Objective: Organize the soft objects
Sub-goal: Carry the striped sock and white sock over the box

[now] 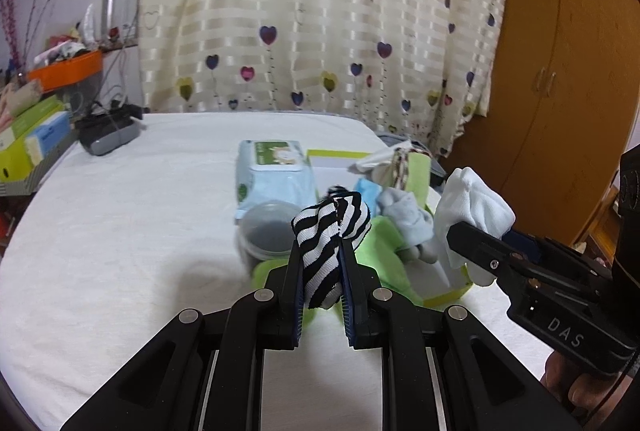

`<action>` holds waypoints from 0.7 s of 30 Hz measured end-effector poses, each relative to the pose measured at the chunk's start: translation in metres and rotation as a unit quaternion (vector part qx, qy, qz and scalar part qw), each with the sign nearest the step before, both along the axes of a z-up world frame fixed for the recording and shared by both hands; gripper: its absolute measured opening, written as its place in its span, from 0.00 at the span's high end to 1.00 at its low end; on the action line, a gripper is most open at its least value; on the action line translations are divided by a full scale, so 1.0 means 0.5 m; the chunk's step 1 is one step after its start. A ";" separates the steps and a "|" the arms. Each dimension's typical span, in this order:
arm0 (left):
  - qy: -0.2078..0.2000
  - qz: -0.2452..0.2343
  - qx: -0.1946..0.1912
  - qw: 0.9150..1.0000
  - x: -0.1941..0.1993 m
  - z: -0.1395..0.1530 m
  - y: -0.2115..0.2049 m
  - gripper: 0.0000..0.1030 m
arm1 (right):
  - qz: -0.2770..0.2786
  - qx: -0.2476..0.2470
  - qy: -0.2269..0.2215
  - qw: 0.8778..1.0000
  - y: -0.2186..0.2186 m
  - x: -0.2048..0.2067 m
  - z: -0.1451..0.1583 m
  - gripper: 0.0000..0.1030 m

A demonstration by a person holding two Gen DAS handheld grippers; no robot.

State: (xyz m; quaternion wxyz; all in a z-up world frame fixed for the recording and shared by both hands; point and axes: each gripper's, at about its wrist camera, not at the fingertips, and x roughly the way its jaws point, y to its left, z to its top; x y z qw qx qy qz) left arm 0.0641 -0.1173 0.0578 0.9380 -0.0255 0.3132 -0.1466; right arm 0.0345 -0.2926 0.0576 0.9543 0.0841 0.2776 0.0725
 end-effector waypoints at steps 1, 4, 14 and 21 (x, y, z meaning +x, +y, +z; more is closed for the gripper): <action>0.001 -0.003 0.000 1.000 0.000 -0.001 -0.006 0.86 | -0.004 0.001 0.001 1.000 -0.009 0.000 -0.002 0.63; 0.005 -0.015 -0.002 1.000 0.002 -0.008 -0.027 0.86 | -0.015 0.004 0.006 1.000 -0.031 -0.001 -0.007 0.63; 0.028 -0.044 0.000 0.999 0.024 -0.039 -0.077 0.86 | -0.029 0.007 0.028 0.999 -0.070 0.009 -0.039 0.63; 0.041 -0.052 0.003 0.998 0.037 -0.060 -0.093 0.86 | -0.027 0.006 0.042 0.999 -0.074 0.021 -0.059 0.63</action>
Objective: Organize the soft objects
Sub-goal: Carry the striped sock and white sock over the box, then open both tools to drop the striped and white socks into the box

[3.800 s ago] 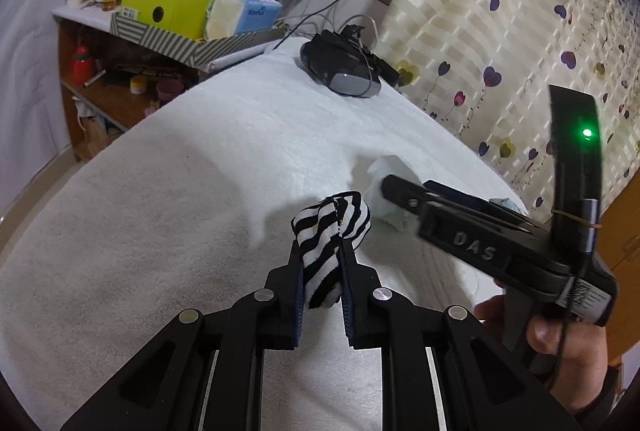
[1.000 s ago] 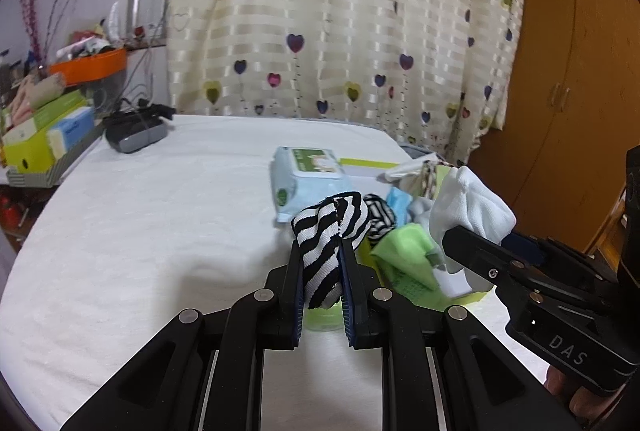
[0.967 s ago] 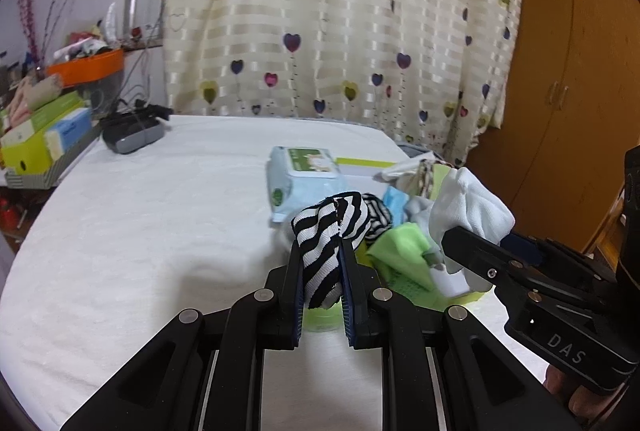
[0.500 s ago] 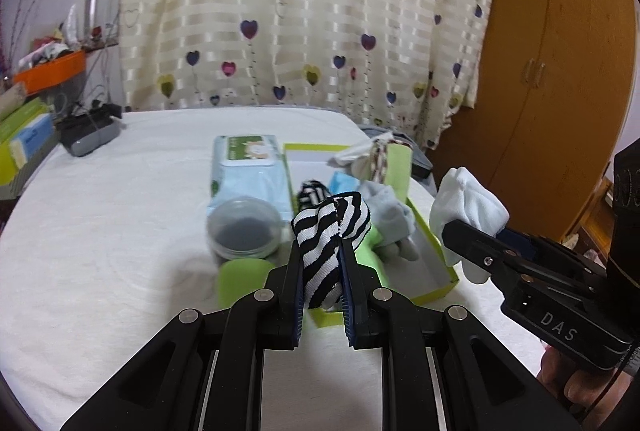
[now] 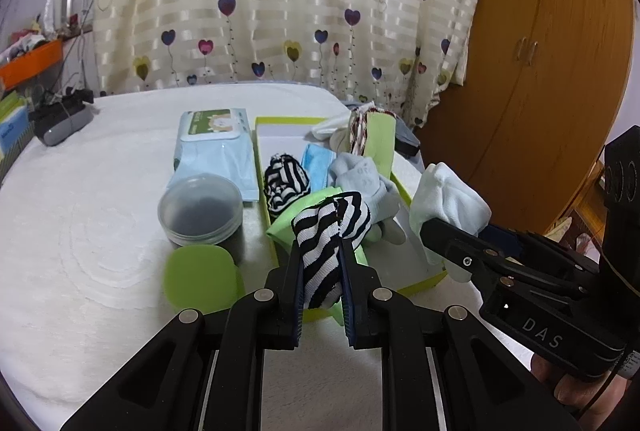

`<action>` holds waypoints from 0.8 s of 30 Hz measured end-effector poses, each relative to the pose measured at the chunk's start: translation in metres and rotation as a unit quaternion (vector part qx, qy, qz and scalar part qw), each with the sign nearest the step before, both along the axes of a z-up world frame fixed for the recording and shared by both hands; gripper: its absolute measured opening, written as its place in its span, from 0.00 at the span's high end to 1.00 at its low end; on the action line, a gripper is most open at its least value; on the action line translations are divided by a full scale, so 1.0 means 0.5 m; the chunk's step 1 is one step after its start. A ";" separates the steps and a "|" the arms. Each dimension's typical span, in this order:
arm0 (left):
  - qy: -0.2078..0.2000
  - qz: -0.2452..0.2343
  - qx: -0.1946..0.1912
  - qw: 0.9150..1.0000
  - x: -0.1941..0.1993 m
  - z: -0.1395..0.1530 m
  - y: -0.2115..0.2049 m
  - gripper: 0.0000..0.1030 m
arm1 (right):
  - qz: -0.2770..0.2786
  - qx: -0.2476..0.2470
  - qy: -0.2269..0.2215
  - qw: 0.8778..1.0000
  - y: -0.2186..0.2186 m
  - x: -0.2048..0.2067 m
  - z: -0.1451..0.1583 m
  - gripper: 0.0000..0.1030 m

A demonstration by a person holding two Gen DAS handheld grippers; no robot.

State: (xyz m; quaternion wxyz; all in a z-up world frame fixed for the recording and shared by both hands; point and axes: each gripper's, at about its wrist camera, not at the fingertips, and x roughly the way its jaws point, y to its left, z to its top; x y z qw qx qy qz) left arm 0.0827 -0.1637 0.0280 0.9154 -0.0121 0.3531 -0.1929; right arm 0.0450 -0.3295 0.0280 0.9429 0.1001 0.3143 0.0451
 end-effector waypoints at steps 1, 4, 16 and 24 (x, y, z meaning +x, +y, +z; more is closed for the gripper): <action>0.001 -0.001 0.000 1.000 0.000 -0.002 -0.002 0.86 | 0.000 0.000 0.001 1.000 -0.001 0.001 -0.002 0.63; 0.006 -0.007 0.001 1.000 0.005 -0.010 -0.010 0.86 | 0.001 -0.001 0.006 1.000 -0.004 0.004 -0.009 0.63; 0.047 -0.026 0.011 0.998 0.038 -0.061 -0.040 0.86 | 0.021 -0.011 0.047 0.999 -0.007 0.035 -0.053 0.63; 0.058 -0.026 0.016 0.998 0.079 -0.076 -0.051 0.86 | 0.022 -0.011 0.059 0.998 -0.018 0.067 -0.068 0.63</action>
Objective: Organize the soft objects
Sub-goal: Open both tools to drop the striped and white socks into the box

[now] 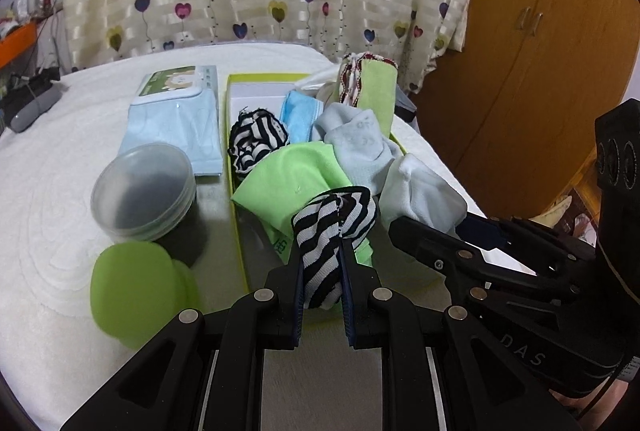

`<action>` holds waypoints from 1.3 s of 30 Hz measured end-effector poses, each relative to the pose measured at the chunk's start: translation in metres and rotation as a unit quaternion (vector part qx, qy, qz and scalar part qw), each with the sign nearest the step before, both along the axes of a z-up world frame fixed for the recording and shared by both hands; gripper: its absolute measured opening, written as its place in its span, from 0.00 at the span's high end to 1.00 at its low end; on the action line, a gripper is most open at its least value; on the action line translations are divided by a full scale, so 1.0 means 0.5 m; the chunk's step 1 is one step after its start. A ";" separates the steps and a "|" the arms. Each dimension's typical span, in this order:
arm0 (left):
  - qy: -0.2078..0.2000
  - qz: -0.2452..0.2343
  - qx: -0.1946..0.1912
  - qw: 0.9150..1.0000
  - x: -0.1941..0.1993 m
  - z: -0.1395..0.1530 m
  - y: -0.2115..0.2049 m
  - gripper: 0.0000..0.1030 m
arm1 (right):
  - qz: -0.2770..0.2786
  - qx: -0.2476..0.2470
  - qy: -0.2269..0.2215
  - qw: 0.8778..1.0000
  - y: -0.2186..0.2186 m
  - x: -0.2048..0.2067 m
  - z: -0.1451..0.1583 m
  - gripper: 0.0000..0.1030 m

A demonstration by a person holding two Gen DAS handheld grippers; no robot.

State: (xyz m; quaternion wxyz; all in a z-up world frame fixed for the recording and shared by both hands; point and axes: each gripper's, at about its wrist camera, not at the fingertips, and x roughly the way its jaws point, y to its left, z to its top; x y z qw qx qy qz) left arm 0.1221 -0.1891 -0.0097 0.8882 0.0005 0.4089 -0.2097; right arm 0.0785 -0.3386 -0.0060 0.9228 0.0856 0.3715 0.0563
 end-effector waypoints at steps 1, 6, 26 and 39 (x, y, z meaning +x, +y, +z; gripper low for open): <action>0.001 0.002 0.001 1.000 0.004 -0.002 -0.001 0.86 | 0.000 -0.001 0.001 1.000 -0.002 0.006 -0.002 0.63; 0.001 0.007 0.001 1.000 0.030 -0.004 -0.009 0.86 | 0.000 0.000 0.002 1.000 -0.009 0.037 -0.006 0.63; -0.013 -0.001 -0.015 1.000 0.007 0.015 -0.005 0.76 | -0.003 -0.014 -0.024 1.000 -0.012 0.001 0.014 0.56; -0.032 0.003 -0.019 0.999 -0.028 0.040 0.016 0.75 | 0.008 -0.008 -0.037 0.999 0.000 -0.011 0.021 0.49</action>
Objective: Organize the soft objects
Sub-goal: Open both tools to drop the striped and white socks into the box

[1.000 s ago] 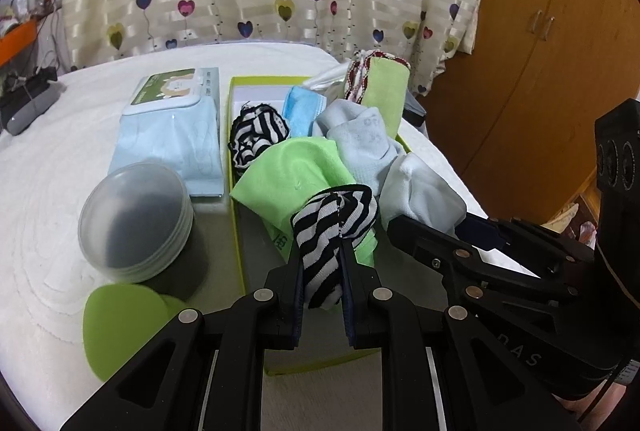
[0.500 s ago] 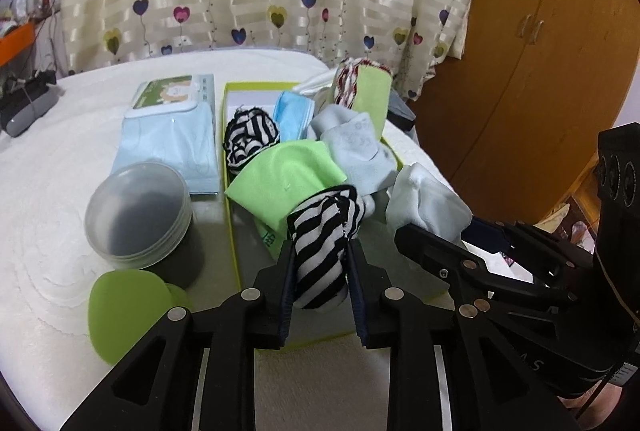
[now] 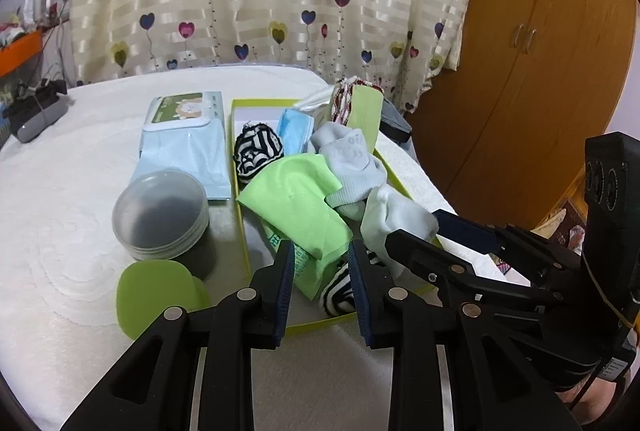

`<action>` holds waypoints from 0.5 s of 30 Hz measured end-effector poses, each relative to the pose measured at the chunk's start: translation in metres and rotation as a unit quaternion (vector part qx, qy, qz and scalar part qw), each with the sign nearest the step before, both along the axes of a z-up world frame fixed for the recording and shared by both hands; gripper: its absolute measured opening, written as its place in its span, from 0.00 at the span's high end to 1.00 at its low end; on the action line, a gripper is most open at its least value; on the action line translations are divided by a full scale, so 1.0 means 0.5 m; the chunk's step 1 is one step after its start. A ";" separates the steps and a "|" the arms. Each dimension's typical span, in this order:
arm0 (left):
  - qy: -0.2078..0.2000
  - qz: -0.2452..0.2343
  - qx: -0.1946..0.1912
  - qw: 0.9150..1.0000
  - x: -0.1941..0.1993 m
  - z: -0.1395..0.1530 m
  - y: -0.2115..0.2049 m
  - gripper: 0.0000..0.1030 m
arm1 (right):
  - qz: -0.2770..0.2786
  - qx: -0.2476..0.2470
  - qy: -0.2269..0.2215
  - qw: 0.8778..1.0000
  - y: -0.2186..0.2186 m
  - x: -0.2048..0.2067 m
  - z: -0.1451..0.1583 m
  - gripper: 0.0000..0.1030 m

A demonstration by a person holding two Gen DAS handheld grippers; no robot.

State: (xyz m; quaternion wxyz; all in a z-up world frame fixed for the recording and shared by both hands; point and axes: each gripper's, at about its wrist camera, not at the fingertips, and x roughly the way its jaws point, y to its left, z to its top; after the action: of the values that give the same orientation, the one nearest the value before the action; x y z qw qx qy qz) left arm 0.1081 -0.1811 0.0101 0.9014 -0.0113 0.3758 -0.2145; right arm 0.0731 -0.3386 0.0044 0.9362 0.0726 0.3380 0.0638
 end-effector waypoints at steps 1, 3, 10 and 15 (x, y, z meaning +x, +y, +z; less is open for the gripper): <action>-0.001 0.000 -0.001 1.000 -0.001 0.001 0.001 0.75 | 0.000 -0.001 -0.002 1.000 0.001 -0.002 0.002 0.49; -0.001 0.000 -0.003 1.000 -0.005 0.003 0.003 0.75 | -0.001 -0.005 -0.006 1.000 0.004 -0.005 0.006 0.49; -0.010 0.005 -0.003 1.000 -0.015 0.017 0.012 0.75 | 0.005 -0.010 -0.016 1.000 0.015 -0.012 0.018 0.49; -0.017 0.007 -0.007 1.000 -0.026 0.027 0.023 0.75 | 0.006 -0.017 -0.022 1.000 0.023 -0.023 0.030 0.49</action>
State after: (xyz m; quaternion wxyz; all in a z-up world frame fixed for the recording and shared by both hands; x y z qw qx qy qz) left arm 0.0949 -0.1694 0.0234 0.9090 -0.0170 0.3592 -0.2109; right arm 0.0615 -0.3269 0.0194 0.9440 0.0528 0.3191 0.0649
